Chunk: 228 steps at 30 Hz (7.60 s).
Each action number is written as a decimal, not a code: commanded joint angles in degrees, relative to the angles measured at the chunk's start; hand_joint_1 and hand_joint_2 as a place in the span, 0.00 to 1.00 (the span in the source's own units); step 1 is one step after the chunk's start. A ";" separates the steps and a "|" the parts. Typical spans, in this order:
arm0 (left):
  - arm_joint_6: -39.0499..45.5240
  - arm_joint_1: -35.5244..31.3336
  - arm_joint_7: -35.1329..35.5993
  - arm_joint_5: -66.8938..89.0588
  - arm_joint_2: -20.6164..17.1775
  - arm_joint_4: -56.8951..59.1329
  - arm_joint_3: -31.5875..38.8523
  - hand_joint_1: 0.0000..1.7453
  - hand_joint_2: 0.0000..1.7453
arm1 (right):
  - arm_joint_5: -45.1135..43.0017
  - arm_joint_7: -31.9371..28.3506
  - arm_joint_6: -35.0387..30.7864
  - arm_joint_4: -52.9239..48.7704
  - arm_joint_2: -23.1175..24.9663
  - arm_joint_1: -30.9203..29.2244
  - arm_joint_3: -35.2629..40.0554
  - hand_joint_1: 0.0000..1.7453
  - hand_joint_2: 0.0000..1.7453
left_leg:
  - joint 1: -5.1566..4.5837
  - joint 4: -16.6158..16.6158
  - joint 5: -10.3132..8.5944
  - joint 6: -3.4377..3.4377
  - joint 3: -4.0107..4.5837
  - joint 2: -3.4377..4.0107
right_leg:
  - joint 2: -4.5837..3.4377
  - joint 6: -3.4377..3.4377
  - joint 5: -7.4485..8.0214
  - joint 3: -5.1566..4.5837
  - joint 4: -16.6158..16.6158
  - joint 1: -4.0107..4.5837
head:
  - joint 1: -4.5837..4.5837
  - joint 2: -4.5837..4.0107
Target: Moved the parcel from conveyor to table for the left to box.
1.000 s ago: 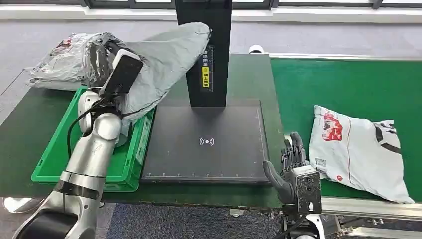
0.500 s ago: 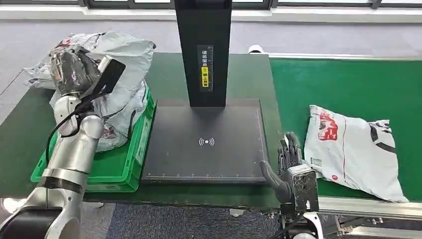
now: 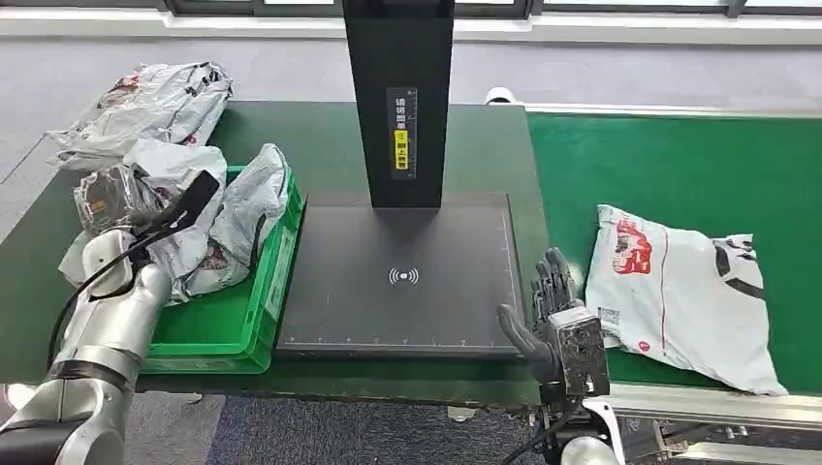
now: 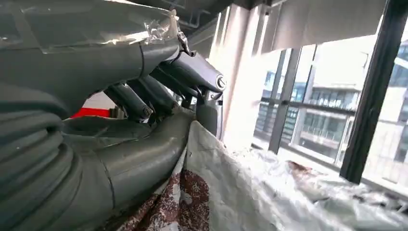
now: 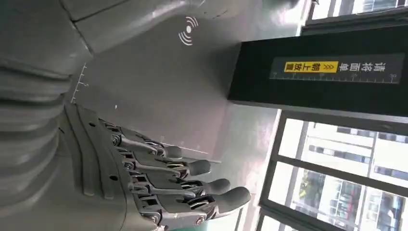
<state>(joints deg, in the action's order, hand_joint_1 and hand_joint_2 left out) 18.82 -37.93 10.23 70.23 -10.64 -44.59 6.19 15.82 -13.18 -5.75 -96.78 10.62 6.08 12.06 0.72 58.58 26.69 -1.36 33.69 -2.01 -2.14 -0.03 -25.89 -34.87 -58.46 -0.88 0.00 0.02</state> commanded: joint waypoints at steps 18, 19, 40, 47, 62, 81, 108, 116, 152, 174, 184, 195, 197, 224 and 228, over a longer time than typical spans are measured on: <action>-3.84 2.06 -6.14 -10.60 1.73 -3.92 5.09 0.00 0.00 | -0.28 -0.37 0.08 4.77 -1.75 -1.49 -1.48 0.00 1.00 | 0.06 -0.09 -0.04 0.09 -0.12 0.01 | 0.39 0.00 0.02 0.20 0.20 0.12 | 0.00 -0.02; -1.23 3.10 -6.99 -11.92 1.73 -6.65 5.67 0.00 0.00 | -0.28 -0.38 0.07 4.93 -1.77 -1.59 -1.22 0.00 1.00 | 0.03 -0.03 -0.01 0.06 -0.06 0.08 | 0.22 0.00 0.01 0.07 0.10 0.07 | 0.00 0.00; -1.77 22.34 -31.94 -62.16 11.71 -42.96 -5.30 0.00 0.00 | 20.98 13.48 -11.24 16.92 -4.66 -9.98 -13.89 0.00 1.00 | -0.02 -0.20 -0.05 0.12 -0.25 0.09 | 0.27 -0.03 0.05 0.29 0.32 0.03 | 0.00 0.00; -19.77 27.75 -32.51 -79.17 17.06 -40.73 -12.55 0.00 1.00 | 44.43 27.43 -10.51 29.90 -12.70 -20.71 -24.66 0.00 1.00 | -0.16 -0.08 0.00 0.20 -0.20 0.07 | 0.21 -0.09 0.06 0.28 0.29 -0.12 | 0.02 -0.02; -31.98 33.07 -32.49 -86.42 20.13 -36.06 -13.43 0.00 1.00 | 65.77 33.88 0.03 76.38 -27.01 -44.03 -22.92 0.00 1.00 | -0.40 0.06 0.01 0.58 -0.13 0.22 | 0.09 -0.35 0.22 0.21 0.27 -0.35 | 0.02 0.00; -32.09 32.78 -32.59 -86.29 20.35 -35.74 -13.32 0.00 1.00 | 65.81 34.19 -0.20 76.64 -27.01 -44.01 -22.91 0.00 1.00 | -0.40 0.11 0.00 0.57 0.05 0.10 | 0.23 -0.39 0.15 0.06 0.15 -0.42 | 0.02 0.00; -35.70 35.00 -36.88 -82.91 19.28 -34.25 -13.32 0.00 1.00 | 53.95 -5.17 38.15 83.11 -10.70 -44.98 -16.14 0.00 1.00 | 0.05 -0.05 0.67 0.12 -0.39 1.73 | -1.53 -0.17 0.24 0.50 0.28 0.06 | 0.00 0.00; -35.82 35.01 -36.84 -82.83 19.29 -34.28 -13.58 0.00 1.00 | 52.33 -5.42 38.07 82.84 -11.87 -44.28 -15.96 0.00 1.00 | 0.50 -0.02 0.93 -0.13 -0.96 2.04 | -1.90 0.21 0.13 0.83 0.24 0.36 | 0.02 0.00; -31.11 40.28 -36.38 -80.86 20.30 -41.58 -10.54 0.00 1.00 | 18.54 -3.39 29.18 77.67 -10.58 -51.44 -31.23 1.00 1.00 | 0.61 -0.18 0.85 -0.42 -0.86 1.99 | -1.69 0.56 0.01 0.65 0.07 0.46 | 0.02 -0.02; -29.62 43.78 -38.34 -79.19 22.13 -43.38 -8.74 0.00 1.00 | 0.14 -5.58 26.77 55.38 -9.74 -45.32 -17.74 1.00 1.00 | 0.47 -0.13 0.50 -0.30 -0.62 0.79 | -0.42 0.53 -0.08 0.34 0.10 0.34 | 0.02 0.00; -30.41 42.75 -37.93 -77.78 23.95 -42.92 -8.38 0.00 1.00 | -4.62 -2.60 22.96 36.03 -9.09 -39.86 -12.43 1.00 1.00 | 0.43 -0.06 0.48 -0.29 -0.47 0.60 | -0.32 0.52 -0.10 0.25 0.04 0.27 | 0.02 0.00; -32.04 40.69 -37.40 -77.25 23.68 -40.73 -9.04 0.00 1.00 | -3.97 0.51 21.26 38.11 -6.14 -49.15 1.92 1.00 1.00 | 0.34 -0.08 0.46 -0.27 -0.45 0.95 | -0.54 0.49 -0.04 0.12 0.00 0.19 | 0.02 -0.02; -32.34 39.73 -37.42 -77.16 23.73 -39.67 -9.50 0.00 1.00 | -3.91 0.62 20.30 41.85 -4.76 -51.99 4.57 1.00 1.00 | 0.36 -0.07 0.42 -0.32 -0.42 0.84 | -0.51 0.48 -0.06 0.13 -0.01 0.20 | 0.02 0.00; -34.32 32.77 -38.56 -80.34 20.41 -32.24 -15.08 0.00 1.00 | -11.56 -0.47 22.55 76.52 8.50 -58.56 13.20 0.00 1.00 | 0.41 -0.18 0.25 -0.29 -0.54 0.33 | 0.00 0.48 -0.10 0.40 0.13 0.28 | 0.00 0.00; -34.24 32.62 -38.50 -80.43 20.39 -32.18 -14.75 0.00 1.00 | -12.62 2.35 24.19 77.08 8.69 -57.27 13.26 0.00 1.00 | 0.40 -0.12 0.26 -0.31 -0.47 0.34 | -0.04 0.48 -0.10 0.31 0.08 0.28 | 0.00 0.00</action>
<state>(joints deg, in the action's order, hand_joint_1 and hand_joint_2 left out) -15.32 -3.07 -28.61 -10.12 12.02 -80.61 -7.23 4.39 -13.53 16.70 -26.84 19.15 -50.28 21.49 1.17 58.53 26.99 -1.73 33.30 -1.74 -2.33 0.45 -26.00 -34.63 -58.41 -0.59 0.00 0.02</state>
